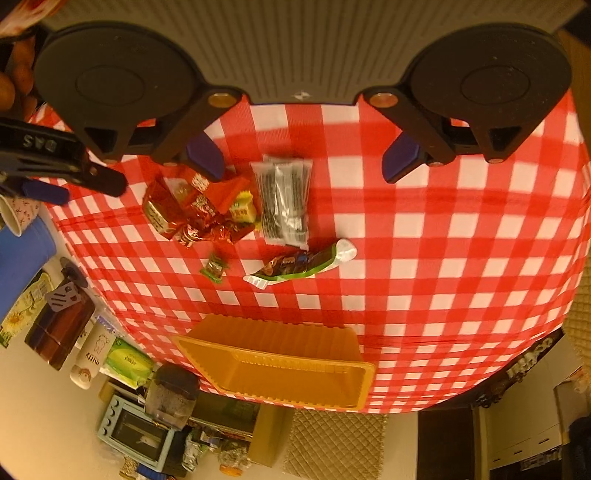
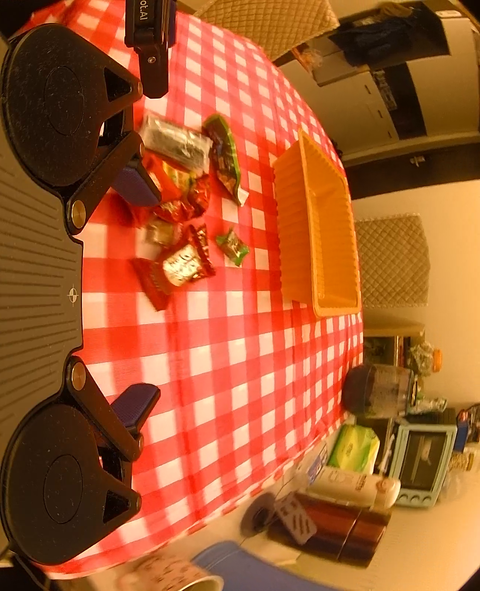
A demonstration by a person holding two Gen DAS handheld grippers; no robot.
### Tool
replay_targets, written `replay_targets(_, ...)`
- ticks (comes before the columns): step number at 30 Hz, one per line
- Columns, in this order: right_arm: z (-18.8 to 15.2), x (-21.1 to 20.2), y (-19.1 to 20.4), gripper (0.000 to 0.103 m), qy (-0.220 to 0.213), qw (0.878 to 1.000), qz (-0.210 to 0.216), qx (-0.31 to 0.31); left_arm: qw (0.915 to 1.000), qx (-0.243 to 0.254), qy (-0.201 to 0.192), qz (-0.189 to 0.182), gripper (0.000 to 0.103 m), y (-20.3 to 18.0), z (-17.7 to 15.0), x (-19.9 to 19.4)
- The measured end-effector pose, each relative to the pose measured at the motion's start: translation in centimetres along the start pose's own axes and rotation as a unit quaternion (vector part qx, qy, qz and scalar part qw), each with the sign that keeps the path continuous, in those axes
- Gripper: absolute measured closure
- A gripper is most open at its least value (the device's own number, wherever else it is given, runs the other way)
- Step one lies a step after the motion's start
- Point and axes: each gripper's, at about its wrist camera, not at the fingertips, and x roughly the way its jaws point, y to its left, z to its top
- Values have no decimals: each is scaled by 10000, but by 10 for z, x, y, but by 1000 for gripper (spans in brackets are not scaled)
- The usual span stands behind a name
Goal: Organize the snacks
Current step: 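Grasp the clear dark-stick packet with the left tool while the right tool grasps a red candy packet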
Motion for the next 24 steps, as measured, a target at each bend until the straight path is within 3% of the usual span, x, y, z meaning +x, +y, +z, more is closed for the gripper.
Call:
replay_targets(8,12,48,6,33,134,9982,288,-509,9998,82,57,-160,27,0,14,38)
replay_targets(15,12,71,7,50,253,9972,310,-638,9993,261,101,-243,48,-7,19,62)
replay_targets(24,7,75,3,65,257,9974,359,-573,9981,586,54,-201,54,-9,15,68)
